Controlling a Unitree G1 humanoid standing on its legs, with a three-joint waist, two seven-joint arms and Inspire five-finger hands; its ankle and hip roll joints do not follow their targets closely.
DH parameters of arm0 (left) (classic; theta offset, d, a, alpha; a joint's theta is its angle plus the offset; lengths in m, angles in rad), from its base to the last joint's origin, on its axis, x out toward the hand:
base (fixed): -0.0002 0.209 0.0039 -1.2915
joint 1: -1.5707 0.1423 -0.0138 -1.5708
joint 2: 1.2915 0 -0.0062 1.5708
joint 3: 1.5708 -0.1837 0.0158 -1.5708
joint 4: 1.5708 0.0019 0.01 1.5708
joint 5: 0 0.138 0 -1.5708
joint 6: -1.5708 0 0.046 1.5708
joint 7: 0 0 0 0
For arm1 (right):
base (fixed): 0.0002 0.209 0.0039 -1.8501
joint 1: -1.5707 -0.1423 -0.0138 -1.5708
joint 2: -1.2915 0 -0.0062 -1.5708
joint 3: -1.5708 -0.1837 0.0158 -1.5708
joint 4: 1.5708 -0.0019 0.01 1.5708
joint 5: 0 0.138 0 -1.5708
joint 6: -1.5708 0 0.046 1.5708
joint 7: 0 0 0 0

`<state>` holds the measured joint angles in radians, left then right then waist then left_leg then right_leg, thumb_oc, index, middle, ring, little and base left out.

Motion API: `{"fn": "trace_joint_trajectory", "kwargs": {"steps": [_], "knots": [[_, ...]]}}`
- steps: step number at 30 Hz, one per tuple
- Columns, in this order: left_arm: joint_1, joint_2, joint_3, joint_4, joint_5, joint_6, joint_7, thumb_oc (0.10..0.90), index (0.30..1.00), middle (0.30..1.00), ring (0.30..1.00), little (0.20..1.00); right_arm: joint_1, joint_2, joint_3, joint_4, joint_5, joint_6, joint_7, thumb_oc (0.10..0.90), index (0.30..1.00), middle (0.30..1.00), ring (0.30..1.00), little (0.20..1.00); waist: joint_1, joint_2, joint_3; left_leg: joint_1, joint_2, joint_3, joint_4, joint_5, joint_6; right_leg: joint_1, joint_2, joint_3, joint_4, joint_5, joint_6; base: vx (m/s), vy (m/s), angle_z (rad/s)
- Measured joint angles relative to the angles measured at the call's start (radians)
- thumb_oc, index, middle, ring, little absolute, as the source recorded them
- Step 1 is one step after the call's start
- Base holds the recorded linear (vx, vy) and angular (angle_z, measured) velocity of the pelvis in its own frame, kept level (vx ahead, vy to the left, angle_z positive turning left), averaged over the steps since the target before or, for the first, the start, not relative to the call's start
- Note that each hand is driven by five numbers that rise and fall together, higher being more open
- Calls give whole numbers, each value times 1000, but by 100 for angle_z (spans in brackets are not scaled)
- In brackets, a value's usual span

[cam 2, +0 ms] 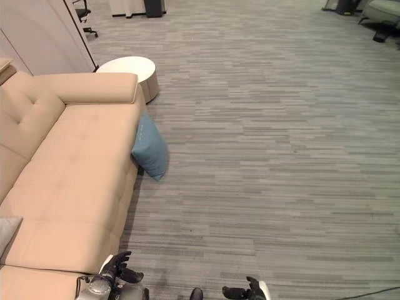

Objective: Pick up all the scattered cushions and arrange them neatly on the sofa.

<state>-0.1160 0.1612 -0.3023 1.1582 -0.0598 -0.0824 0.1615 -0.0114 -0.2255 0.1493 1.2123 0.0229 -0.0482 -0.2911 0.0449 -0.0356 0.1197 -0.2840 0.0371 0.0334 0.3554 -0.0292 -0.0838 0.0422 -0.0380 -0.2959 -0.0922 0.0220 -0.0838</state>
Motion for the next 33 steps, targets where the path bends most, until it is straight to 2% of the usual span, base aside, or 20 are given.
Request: {"fn": "trace_joint_trajectory", "kwargs": {"steps": [2,4,7,8,9,11,12,13,15,16,19,20,22,24,26,28,29,30,31,33], "knots": [[0,-2,-13,1,2,2,-1,800,900,900,900,900,-2,-1,0,0,0,0,-2,800,900,900,900,900,-2,14,12,28,-57,-4,-235,28,-4,20,9,11,0,-22,19,245,24,-12],[-1,-8,-11,0,0,2,-1,800,900,900,900,900,-6,-3,0,12,-1,1,-6,800,900,900,900,900,6,34,22,31,-113,-49,-372,74,-4,37,21,40,0,-43,40,262,30,-53],[19,-8,8,2,-2,1,1,800,900,900,900,900,18,-2,10,33,-7,2,-9,800,900,900,900,900,27,66,13,61,-110,-43,-322,104,26,105,54,91,0,-86,60,294,74,-68],[33,-6,10,7,-3,1,0,800,900,900,900,900,42,0,18,38,-13,6,-10,800,900,900,900,900,27,68,-4,86,-110,-47,-325,155,73,128,56,109,11,-121,74,239,107,-40],[34,4,11,7,-16,1,1,800,900,900,900,900,51,9,20,40,-18,14,-8,800,900,900,900,900,34,47,-17,111,-125,-32,-338,147,108,122,30,122,49,-153,93,206,112,-42],[32,22,11,11,-18,2,0,800,900,900,900,900,55,16,20,38,-24,14,-9,800,900,900,900,900,34,22,-26,151,-143,-10,-370,137,139,97,-4,127,145,-202,135,170,113,-40],[27,25,10,11,-18,6,0,800,900,900,900,900,47,15,19,37,-29,15,-8,800,900,900,900,900,35,22,-25,168,-144,-7,-374,130,166,60,-15,128,247,-225,160,170,147,-36],[17,33,6,11,-18,13,0,800,900,900,900,900,33,12,18,21,-44,15,-6,800,900,900,900,900,31,37,-18,205,-140,-5,-383,121,188,-118,-60,124,629,-271,236,168,128,-20],[9,47,-6,11,-18,13,0,800,900,900,900,900,31,8,19,-12,-45,13,-7,800,900,900,900,900,22,37,-17,234,-155,-9,-385,101,208,-238,-120,108,810,-268,239,133,58,3],[7,50,-9,10,-19,13,1,800,900,900,900,900,17,6,18,-20,-45,11,-7,800,900,900,900,900,22,39,-17,250,-161,-9,-390,93,200,-281,-142,102,829,-269,238,147,-32,20],[-3,50,-9,0,-17,5,0,800,900,900,900,900,-47,-31,14,30,-45,0,28,800,900,900,900,900,28,58,-6,305,-164,-36,-392,46,172,-322,-181,50,680,-262,229,229,-75,27],[17,57,4,6,-15,0,0,800,900,900,900,900,-54,-41,12,7,-44,-15,29,800,900,900,900,900,27,56,-6,330,-165,-30,-411,36,178,-343,-175,55,559,-241,217,244,-112,-9],[47,72,6,23,-12,18,-3,800,900,900,900,900,-57,-34,13,-3,-44,-20,47,800,900,900,900,900,21,42,-4,359,-166,-19,-417,19,174,-374,-161,55,440,-156,204,370,-166,-16],[51,57,12,60,-12,21,-5,800,900,900,900,900,-53,-30,9,12,-43,-17,51,800,900,900,900,900,11,40,-2,374,-162,-31,-401,-46,149,-417,-155,94,340,-50,219,379,-193,-1],[60,51,23,65,-13,24,-13,800,900,900,900,900,-54,-25,-10,19,-34,-19,57,800,900,900,900,900,-7,41,-1,389,-159,-37,-393,-60,158,-414,-150,122,240,-3,221,282,-172,9],[86,48,26,65,-10,23,-21,800,900,900,900,900,-22,-15,-8,30,-18,-22,62,800,900,900,900,900,-22,16,-15,467,-155,-57,-396,-96,139,-376,-154,113,210,139,168,276,-205,18],[85,34,27,67,-2,22,-21,800,900,900,900,900,-37,-23,-8,34,-18,-21,66,800,900,900,900,900,-22,39,-21,488,-121,-74,-394,-112,119,-359,-133,104,214,150,138,244,-215,27],[85,22,27,70,4,22,-20,800,900,900,900,900,-36,-27,-9,54,-17,-12,67,800,900,900,900,900,-25,58,-38,478,-92,-98,-360,-122,101,-330,-114,82,198,144,140,132,-149,32],[72,17,25,59,9,18,-31,800,900,900,900,900,-36,-31,-7,59,-18,-6,70,800,900,900,900,900,-18,57,-39,457,-73,-101,-264,-116,91,-266,-87,61,146,138,111,202,-237,21],[70,14,28,56,9,14,-35,800,900,900,900,900,-37,-35,-3,57,-17,-8,70,800,900,900,900,900,-8,59,-47,439,-51,-106,-185,-108,78,-218,-59,56,117,121,91,189,-290,2]]}}
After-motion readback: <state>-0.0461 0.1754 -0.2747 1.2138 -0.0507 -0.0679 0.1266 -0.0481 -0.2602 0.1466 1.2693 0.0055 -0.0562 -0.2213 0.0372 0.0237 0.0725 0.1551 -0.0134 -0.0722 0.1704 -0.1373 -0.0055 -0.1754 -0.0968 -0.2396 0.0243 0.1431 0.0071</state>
